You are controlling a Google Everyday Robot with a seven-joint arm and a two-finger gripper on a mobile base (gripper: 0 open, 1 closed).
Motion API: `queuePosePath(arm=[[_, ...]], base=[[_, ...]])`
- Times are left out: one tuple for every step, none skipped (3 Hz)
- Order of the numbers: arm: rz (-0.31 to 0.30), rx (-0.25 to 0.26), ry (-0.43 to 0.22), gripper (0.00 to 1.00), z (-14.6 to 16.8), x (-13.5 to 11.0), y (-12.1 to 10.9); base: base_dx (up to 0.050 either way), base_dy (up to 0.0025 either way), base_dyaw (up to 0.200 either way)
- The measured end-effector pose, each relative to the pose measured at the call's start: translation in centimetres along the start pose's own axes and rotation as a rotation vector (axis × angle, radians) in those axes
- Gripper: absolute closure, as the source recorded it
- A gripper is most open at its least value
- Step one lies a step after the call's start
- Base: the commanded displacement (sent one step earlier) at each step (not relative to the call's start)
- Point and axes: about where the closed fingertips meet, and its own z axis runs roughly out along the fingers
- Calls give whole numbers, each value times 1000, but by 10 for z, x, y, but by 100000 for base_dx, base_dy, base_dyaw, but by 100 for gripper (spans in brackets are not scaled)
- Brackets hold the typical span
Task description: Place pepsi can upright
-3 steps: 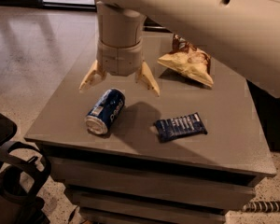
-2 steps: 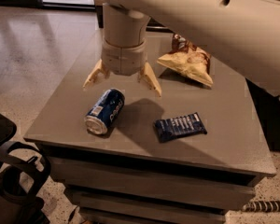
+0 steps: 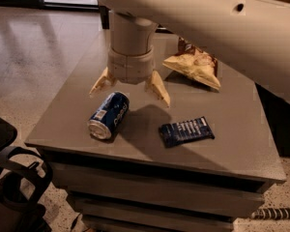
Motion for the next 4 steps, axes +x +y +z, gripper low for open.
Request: queuePosePath(arm=[[7, -1, -6, 0, 3, 3, 4], [-20, -18, 2, 0, 16, -2, 16], [-25, -18, 6, 0, 30, -7, 26], [-10, -26, -13, 0, 38, -8, 26]], base=[[0, 0, 0], [0, 0, 0], [0, 0, 0], [0, 0, 0]])
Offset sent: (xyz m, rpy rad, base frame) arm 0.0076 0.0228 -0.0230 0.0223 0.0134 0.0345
